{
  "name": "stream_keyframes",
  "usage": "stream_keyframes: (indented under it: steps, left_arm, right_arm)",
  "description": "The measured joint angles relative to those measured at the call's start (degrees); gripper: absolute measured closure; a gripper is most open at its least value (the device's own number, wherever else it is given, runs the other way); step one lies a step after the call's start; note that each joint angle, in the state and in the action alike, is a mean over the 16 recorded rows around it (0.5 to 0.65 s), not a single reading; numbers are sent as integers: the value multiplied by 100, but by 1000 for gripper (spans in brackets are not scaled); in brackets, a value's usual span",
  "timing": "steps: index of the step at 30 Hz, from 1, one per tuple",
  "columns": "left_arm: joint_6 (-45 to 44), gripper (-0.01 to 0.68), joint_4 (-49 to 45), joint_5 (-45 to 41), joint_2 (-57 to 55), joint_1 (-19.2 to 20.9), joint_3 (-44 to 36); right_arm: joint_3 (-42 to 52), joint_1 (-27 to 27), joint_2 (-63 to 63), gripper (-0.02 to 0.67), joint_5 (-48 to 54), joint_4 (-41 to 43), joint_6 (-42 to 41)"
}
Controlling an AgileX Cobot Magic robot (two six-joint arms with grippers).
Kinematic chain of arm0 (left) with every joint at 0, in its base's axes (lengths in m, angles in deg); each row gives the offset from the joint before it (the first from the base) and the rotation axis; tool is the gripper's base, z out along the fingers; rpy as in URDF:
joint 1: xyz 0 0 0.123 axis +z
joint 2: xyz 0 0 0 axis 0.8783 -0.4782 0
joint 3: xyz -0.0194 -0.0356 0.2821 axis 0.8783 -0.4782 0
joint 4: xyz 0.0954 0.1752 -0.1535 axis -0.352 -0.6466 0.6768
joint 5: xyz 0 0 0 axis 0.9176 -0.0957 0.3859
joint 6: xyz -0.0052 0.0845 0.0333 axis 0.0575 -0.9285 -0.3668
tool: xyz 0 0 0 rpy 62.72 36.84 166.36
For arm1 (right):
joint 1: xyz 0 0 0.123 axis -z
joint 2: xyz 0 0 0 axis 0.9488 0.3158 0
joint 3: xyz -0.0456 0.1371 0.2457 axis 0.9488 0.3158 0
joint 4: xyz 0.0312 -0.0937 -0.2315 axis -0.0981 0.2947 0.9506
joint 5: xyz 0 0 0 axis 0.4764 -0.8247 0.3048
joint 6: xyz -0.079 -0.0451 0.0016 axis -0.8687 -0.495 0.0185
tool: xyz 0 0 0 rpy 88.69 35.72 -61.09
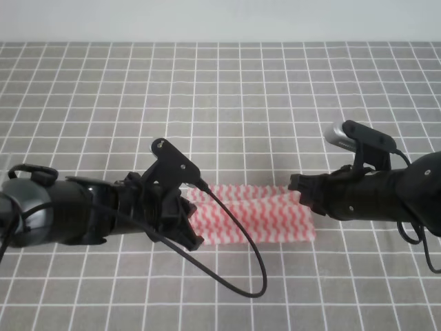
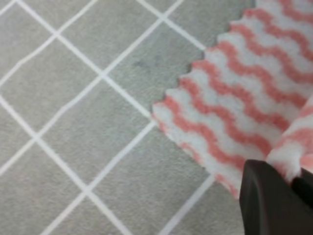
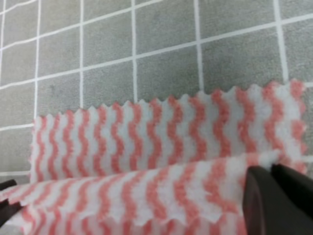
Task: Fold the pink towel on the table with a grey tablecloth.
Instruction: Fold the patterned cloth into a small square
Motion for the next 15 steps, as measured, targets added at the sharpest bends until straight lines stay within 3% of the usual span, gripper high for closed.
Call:
stream_keyframes:
  steps: [15]
  left_arm:
    - [-62, 675, 3, 113, -112, 0, 139]
  right_arm:
    - [-156, 24, 232, 664, 67, 22, -8]
